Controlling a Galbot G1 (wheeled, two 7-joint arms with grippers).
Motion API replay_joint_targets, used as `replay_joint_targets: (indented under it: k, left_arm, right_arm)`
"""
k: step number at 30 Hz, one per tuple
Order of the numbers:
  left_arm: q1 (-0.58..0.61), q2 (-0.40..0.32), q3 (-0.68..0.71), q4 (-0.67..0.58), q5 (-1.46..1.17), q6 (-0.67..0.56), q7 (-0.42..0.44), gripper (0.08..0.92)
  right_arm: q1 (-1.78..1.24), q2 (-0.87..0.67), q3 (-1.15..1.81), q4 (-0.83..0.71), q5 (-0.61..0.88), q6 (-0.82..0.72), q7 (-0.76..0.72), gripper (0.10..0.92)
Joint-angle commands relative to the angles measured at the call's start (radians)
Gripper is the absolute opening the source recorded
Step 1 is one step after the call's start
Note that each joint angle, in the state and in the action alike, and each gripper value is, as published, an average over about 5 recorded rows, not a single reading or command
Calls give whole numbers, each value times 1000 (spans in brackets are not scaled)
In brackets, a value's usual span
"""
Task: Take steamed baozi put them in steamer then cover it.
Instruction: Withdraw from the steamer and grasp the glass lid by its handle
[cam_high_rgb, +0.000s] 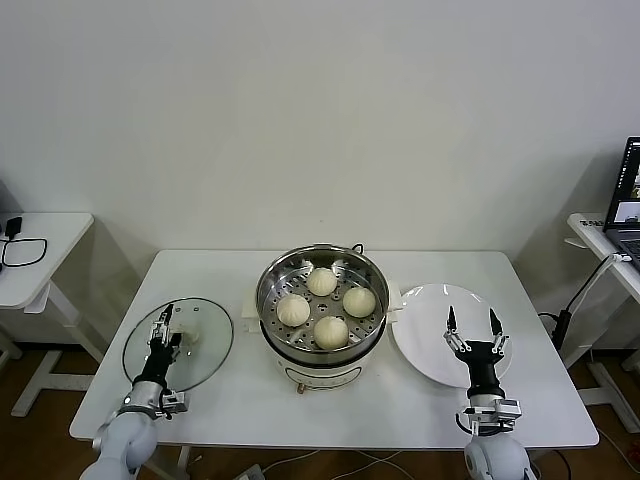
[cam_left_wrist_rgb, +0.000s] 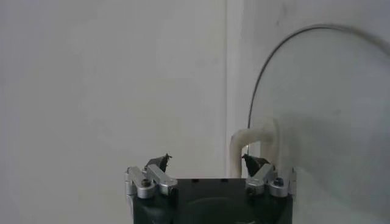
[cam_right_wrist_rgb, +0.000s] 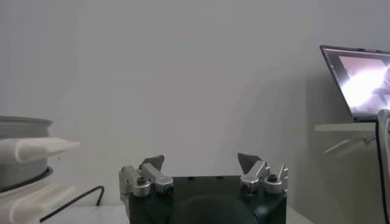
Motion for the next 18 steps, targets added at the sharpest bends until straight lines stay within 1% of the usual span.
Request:
replay_joint_targets:
  k: [1,13,15,18]
  left_arm:
    - [-22,-1,7,32,-11,8,5,756]
    - [-11,-2,7,28,-40,13,15,411]
    - [-5,-2,7,19,-47,14,15,351]
    - [11,0,0,-27,-61,18,15,264]
  right_arm:
    - [-1,3,1,-1,-10,0,0,823]
    - [2,2,2,5,-15,0,3,823]
    - [2,2,2,4,-15,1,3,823]
    - [3,4,0,3,-17,2,3,823]
